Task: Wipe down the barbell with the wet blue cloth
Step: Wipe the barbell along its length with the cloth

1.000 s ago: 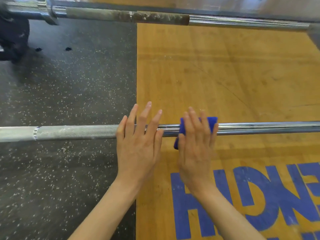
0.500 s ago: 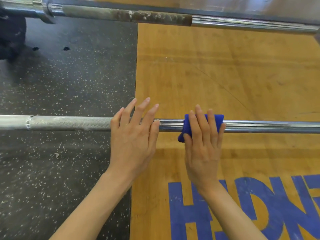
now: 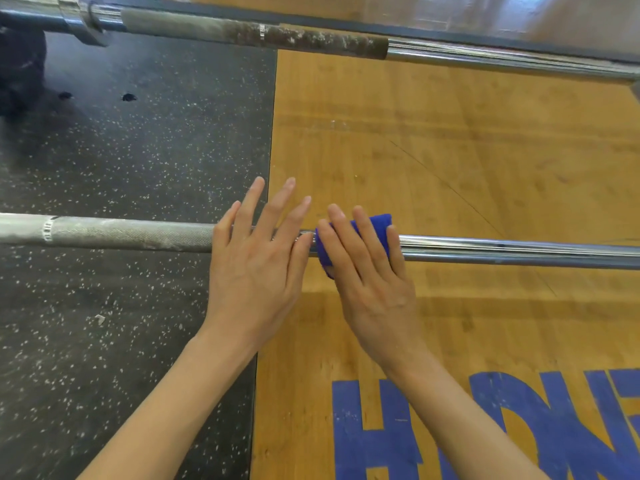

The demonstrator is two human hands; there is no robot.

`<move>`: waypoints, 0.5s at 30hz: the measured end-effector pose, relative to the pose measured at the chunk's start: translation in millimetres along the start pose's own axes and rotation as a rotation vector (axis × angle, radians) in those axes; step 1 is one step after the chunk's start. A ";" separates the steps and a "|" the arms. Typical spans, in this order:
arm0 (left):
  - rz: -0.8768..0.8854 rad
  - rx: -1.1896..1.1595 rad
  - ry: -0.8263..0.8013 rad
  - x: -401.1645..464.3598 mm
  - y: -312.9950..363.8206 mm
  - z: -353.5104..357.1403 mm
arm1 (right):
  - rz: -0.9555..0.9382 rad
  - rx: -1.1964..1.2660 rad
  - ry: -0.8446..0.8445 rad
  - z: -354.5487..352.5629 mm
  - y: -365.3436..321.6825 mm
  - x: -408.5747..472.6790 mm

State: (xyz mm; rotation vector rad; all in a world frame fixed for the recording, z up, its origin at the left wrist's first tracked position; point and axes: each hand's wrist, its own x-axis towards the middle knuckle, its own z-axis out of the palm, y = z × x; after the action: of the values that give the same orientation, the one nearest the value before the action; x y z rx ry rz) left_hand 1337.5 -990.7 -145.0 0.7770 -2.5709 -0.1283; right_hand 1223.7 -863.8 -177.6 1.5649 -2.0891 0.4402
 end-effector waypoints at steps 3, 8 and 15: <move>-0.006 -0.005 -0.033 3.2 -1.5 -1.3 | 0.171 -0.002 0.025 -5.9 17.9 -11.2; -0.037 -0.007 -0.038 7.5 0.0 1.2 | 0.125 0.082 -0.026 -3.8 5.3 12.7; -0.040 -0.032 -0.033 5.5 1.0 0.7 | 0.267 0.115 -0.070 -16.0 -5.4 22.8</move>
State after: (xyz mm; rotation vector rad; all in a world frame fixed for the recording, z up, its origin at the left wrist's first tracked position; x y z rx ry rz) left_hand 1332.6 -992.9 -143.3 0.8213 -2.5790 -0.1960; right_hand 1226.8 -875.0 -151.8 1.3846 -2.3759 0.6165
